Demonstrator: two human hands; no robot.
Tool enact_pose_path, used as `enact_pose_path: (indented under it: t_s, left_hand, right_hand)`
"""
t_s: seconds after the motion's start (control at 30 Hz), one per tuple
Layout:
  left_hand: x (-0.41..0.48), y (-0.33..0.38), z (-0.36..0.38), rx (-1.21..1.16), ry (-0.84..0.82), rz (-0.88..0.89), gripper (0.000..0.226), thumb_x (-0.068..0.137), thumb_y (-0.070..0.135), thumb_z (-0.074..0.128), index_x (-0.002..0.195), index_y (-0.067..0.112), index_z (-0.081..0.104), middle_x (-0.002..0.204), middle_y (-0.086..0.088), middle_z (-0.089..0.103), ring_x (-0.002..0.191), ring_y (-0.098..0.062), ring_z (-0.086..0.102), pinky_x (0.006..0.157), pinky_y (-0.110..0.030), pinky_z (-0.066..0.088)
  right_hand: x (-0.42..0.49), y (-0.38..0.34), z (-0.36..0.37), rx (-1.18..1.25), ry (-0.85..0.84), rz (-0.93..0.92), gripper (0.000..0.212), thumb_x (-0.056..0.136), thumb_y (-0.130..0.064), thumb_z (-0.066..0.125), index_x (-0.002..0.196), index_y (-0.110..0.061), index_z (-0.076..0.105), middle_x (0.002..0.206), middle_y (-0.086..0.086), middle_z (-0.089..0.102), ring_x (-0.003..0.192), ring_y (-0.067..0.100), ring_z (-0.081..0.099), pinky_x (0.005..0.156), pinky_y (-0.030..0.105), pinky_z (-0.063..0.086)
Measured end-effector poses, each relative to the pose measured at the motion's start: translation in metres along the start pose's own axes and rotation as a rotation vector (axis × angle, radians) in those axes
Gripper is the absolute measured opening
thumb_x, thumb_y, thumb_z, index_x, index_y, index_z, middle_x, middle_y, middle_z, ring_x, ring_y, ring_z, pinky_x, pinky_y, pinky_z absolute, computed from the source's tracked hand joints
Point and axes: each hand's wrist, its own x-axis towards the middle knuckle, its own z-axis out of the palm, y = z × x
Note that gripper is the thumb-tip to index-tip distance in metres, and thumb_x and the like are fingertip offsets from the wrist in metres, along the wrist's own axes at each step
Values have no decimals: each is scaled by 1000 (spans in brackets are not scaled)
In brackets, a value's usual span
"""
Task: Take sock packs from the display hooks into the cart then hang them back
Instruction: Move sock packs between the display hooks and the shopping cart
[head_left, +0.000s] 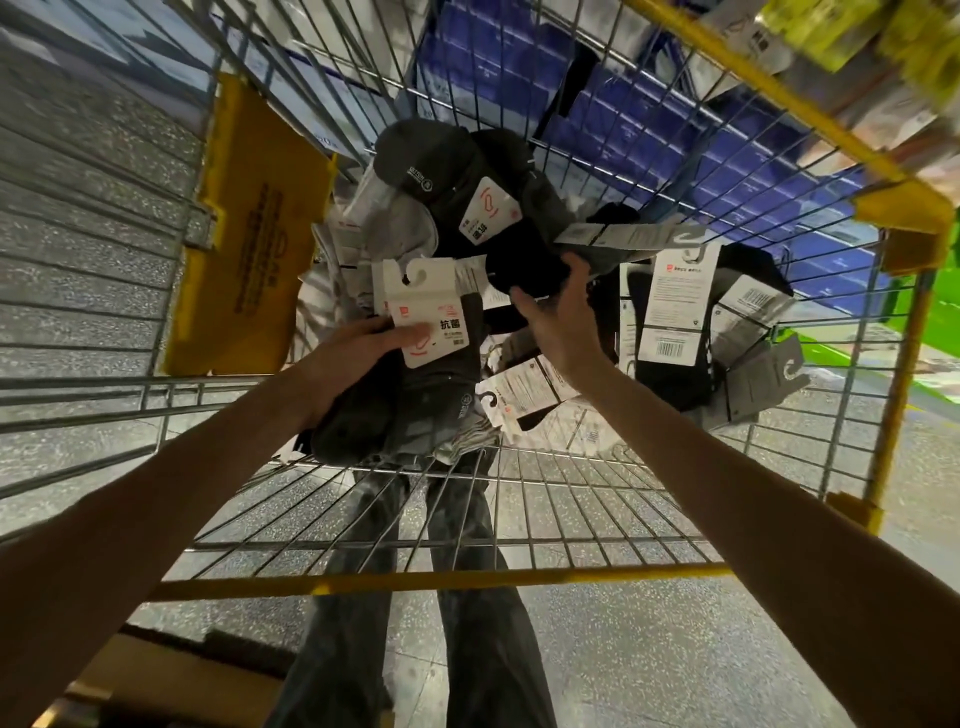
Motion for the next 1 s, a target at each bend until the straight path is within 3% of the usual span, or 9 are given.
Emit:
enact_pose_path:
  t_s: [0.17,0.33,0.47,0.6,0.67,0.73,0.8,0.9,1.0]
  left_hand:
    - [0,2,-1,-7,20,2,21,81,33,74,101,26,73,98,2,77,90,-17,74,83,-32,54]
    - [0,1,-4,11,5,-3,32,81,34,74,111,23,72,100,1,77,90,-17,74,77,-30,53]
    - [0,2,-2,-4,5,11,25,84,30,73,108,24,72,98,4,77,88,-13,74,77,-27,53]
    - [-2,5,1,-52,18,39,18,87,27,71,105,24,72,95,4,77,86,-10,74,70,-21,54]
    - [-4,8,1,-92,41,57,15,87,25,71,102,24,72,94,4,77,85,-10,74,70,-21,54]
    - [-5,10,2,-85,69,96,14,88,25,71,102,24,71,90,8,77,80,-4,73,66,-18,54]
    - [-6,12,5,-71,92,160,13,89,24,69,102,25,70,83,15,76,75,3,70,60,-11,52]
    - [-7,12,10,-69,139,247,19,88,24,71,107,23,70,91,16,75,82,5,70,63,-8,52]
    - [-5,10,13,-67,168,281,23,88,25,71,111,23,70,103,8,75,91,-2,71,73,-15,56]
  right_hand:
    - [30,-47,14,667,334,443,73,88,-40,68,144,-13,31,138,7,50,125,22,48,103,30,37]
    - [37,-31,-11,727,485,538,39,104,-21,40,140,-9,41,137,16,52,121,29,52,53,-4,32]
    - [25,-11,-37,541,714,521,33,85,-22,71,109,-8,53,114,13,64,105,27,62,90,30,52]
    - [2,-5,-52,301,816,179,20,77,-14,74,76,-16,54,103,18,64,90,27,63,78,31,51]
    - [-19,-5,-64,184,866,-101,23,76,-10,71,85,-22,54,112,22,58,90,22,63,77,30,51]
    - [-41,-12,-74,125,783,-262,26,78,-5,68,102,-5,58,117,12,58,90,4,64,73,21,52]
    - [-62,-26,-79,-84,680,-370,11,78,-3,71,83,5,66,114,1,59,94,3,61,72,20,51]
    - [-90,-53,-66,-289,447,-545,17,82,-6,72,70,3,64,117,11,62,98,8,59,73,3,47]
    - [-105,-71,-28,-431,246,-589,17,87,-19,69,83,-2,65,124,10,61,95,9,62,73,29,59]
